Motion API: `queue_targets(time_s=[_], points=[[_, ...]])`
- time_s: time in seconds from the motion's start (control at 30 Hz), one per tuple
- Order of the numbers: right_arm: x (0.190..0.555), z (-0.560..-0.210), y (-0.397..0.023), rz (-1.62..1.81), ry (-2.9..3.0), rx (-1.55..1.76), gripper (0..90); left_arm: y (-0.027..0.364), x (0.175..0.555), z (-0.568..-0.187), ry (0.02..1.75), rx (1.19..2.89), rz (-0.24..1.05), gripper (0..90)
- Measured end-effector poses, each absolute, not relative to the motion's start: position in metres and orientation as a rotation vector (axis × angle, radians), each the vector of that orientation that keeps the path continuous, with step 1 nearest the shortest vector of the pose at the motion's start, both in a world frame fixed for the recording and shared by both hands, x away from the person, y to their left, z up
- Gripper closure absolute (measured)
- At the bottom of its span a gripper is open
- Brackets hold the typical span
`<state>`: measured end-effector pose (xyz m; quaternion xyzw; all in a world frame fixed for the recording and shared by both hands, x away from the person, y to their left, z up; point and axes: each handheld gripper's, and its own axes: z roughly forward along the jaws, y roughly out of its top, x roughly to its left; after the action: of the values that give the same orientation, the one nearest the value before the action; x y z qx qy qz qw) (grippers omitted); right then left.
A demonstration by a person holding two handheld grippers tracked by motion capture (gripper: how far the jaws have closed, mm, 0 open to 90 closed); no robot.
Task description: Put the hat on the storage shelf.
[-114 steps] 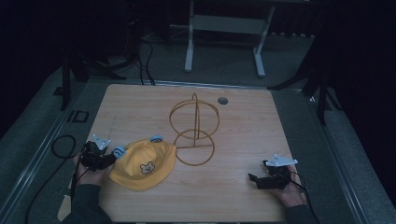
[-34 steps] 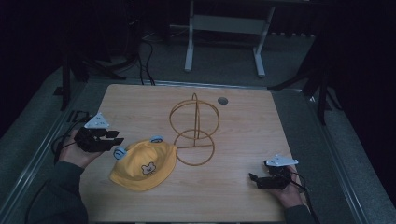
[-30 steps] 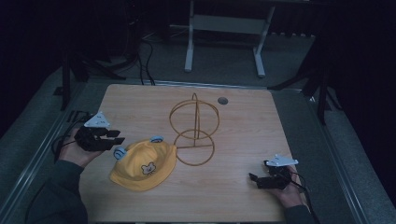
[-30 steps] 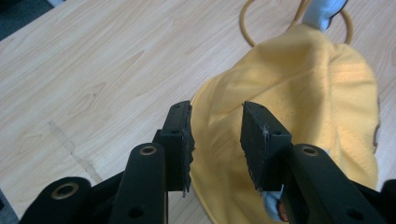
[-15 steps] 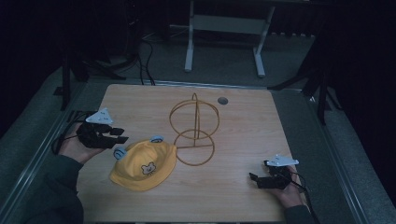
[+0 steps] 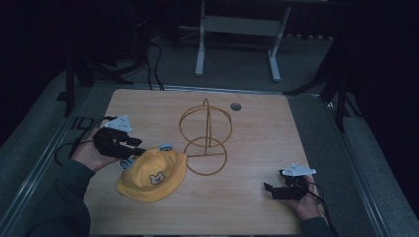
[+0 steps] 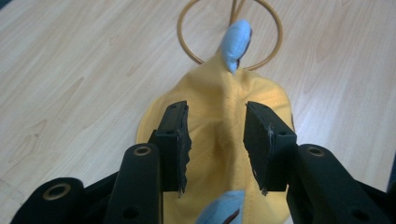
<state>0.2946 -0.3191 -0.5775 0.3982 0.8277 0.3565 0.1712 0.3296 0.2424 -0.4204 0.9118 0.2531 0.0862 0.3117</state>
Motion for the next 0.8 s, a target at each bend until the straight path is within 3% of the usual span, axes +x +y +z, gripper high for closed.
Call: queue_targets(time_s=[0.63, 0.7, 0.8], points=[[0.295, -0.578, -0.319, 1.012, 2.350, 1.130, 13.4, 0.215, 0.340, -0.440, 0.675, 2.594, 0.123, 65.5], [0.295, -0.578, -0.319, 1.011, 2.351, 1.132, 13.4, 0.213, 0.342, -0.444, 0.677, 2.634, 0.128, 68.4], [0.295, -0.578, -0.319, 1.012, 2.350, 1.132, 13.4, 0.210, 0.340, -0.445, 0.648, 2.675, 0.163, 79.6]])
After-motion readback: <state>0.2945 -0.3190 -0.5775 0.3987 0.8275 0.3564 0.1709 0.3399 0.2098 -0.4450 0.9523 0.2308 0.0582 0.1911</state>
